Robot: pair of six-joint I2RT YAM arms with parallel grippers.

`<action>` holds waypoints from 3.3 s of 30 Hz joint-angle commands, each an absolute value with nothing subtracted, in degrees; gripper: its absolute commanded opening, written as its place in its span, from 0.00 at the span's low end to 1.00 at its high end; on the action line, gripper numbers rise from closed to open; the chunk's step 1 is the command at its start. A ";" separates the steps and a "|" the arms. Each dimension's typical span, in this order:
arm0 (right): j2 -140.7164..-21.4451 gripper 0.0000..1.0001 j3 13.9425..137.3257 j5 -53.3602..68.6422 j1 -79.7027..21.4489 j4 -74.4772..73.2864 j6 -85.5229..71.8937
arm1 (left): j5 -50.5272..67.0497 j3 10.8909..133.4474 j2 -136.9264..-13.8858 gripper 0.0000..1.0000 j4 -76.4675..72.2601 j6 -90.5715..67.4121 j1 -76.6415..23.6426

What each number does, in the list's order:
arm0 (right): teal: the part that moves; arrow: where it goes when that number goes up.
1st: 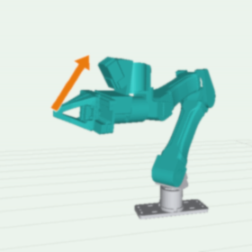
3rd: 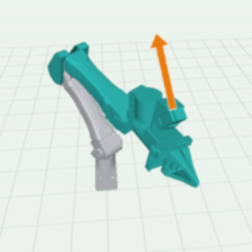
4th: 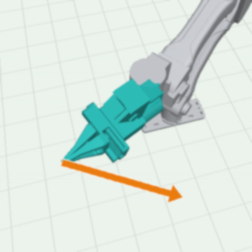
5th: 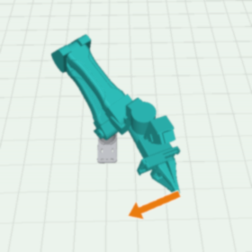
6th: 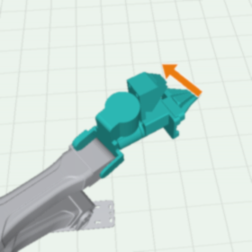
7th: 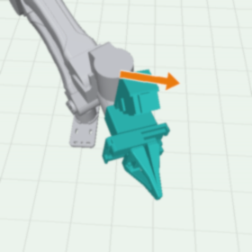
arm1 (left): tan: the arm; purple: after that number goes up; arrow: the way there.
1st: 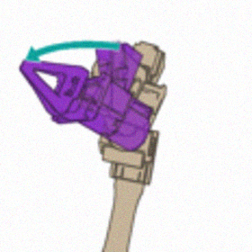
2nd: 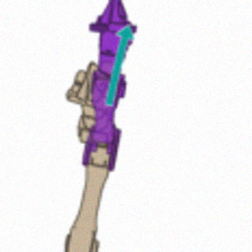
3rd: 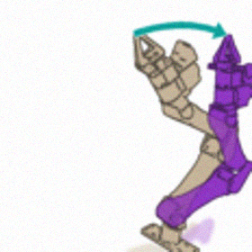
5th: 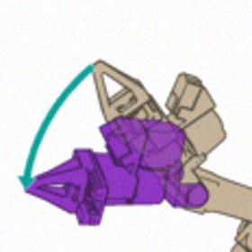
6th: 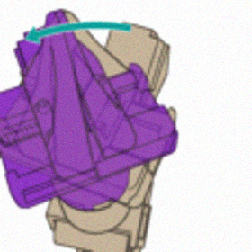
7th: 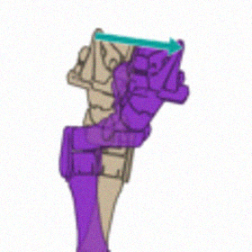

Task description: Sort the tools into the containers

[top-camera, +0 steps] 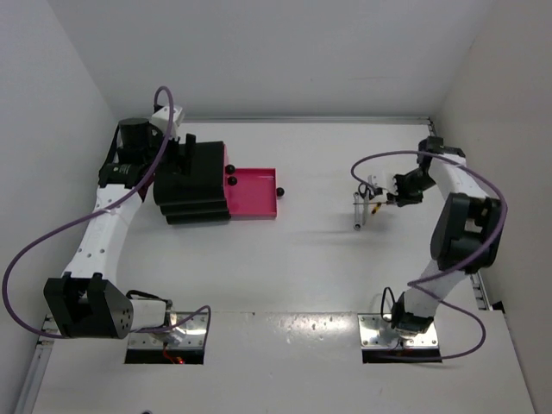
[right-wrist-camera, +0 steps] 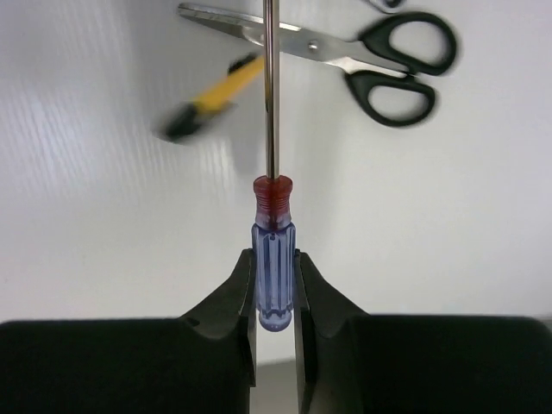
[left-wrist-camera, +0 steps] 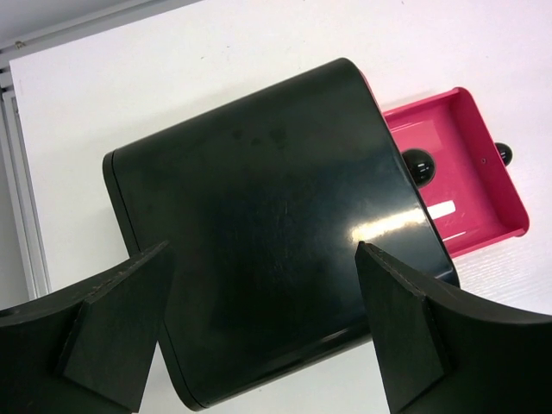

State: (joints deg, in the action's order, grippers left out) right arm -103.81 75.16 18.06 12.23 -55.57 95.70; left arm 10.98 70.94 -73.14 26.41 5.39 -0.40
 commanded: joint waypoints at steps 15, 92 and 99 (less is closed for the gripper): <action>-98.69 0.00 85.42 30.67 0.63 -65.04 66.13 | 11.69 68.38 -68.56 0.92 24.26 3.25 -0.97; -147.05 0.43 137.47 21.53 -33.40 -54.76 1.58 | 13.36 64.95 -72.77 0.92 19.86 2.72 1.14; -140.21 0.57 135.45 18.90 -32.88 -52.91 1.58 | 13.89 65.73 -73.83 0.92 19.34 2.03 3.16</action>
State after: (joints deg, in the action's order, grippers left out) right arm -147.55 135.70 19.75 -33.61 -55.11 2.55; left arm 12.91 64.51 -73.52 21.23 3.64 1.32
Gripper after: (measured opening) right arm 0.562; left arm 0.918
